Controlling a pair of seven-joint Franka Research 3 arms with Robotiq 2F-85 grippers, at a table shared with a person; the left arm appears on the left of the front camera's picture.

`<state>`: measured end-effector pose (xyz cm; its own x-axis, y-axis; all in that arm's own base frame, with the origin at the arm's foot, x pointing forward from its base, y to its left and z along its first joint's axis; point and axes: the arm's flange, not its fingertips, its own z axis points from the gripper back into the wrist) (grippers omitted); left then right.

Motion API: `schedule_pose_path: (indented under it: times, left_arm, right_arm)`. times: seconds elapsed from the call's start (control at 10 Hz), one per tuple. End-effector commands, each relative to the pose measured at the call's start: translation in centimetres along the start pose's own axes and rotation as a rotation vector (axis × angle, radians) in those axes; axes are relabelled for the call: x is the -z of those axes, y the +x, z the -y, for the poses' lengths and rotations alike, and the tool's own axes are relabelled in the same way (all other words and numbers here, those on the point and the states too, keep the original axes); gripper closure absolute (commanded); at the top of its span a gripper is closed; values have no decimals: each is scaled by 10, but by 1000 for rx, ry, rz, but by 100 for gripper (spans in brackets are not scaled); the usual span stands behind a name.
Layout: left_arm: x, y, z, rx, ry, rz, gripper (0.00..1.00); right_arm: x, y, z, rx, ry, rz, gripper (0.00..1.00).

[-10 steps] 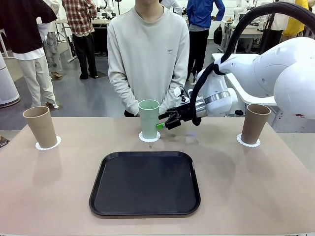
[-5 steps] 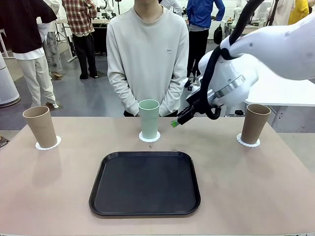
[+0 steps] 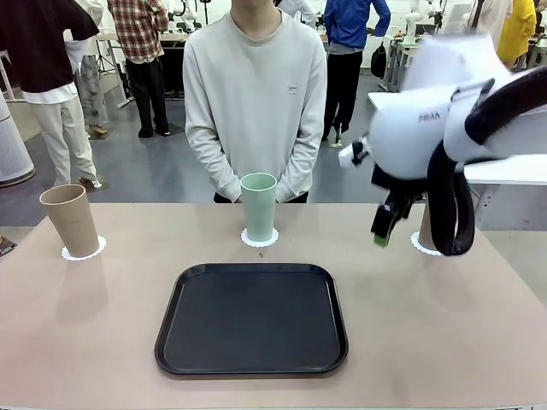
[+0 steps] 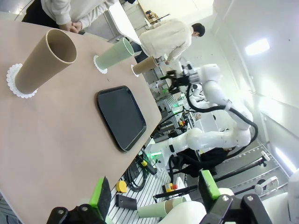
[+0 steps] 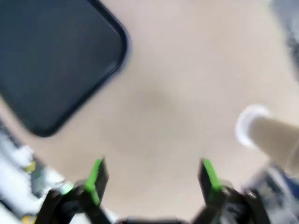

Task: Place coasters on the table and set cups on them.
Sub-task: Take one Reusable plastic cup from the Flat Tray and place it on a coaster set by the human.

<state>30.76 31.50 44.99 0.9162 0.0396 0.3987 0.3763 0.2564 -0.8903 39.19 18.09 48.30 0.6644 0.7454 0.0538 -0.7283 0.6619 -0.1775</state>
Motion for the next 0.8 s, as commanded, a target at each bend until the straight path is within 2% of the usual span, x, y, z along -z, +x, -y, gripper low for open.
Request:
schedule_pose_path:
  times: [0.0, 0.1, 0.4, 0.5, 0.6, 0.7]
  left_arm:
    - [-1, -1, 3, 4, -7, 4, 0]
    - [-1, -1, 3, 4, -7, 4, 0]
    - [-1, -1, 3, 4, -7, 4, 0]
    - [-1, -1, 3, 4, -7, 4, 0]
    - [-1, -1, 3, 4, -7, 4, 0]
    - [-1, -1, 3, 4, -7, 4, 0]
  right_arm:
    - [-72, 59, -10, 93, 55, -104, 0]
    - [-76, 61, -6, 129, 46, -132, 0]
    - [-72, 70, 15, 117, 107, -115, 0]
    - [-65, 77, 17, 211, 108, -166, 0]
    - [-78, 67, 7, 127, 62, -131, 0]
    - [-78, 67, 7, 127, 62, -131, 0]
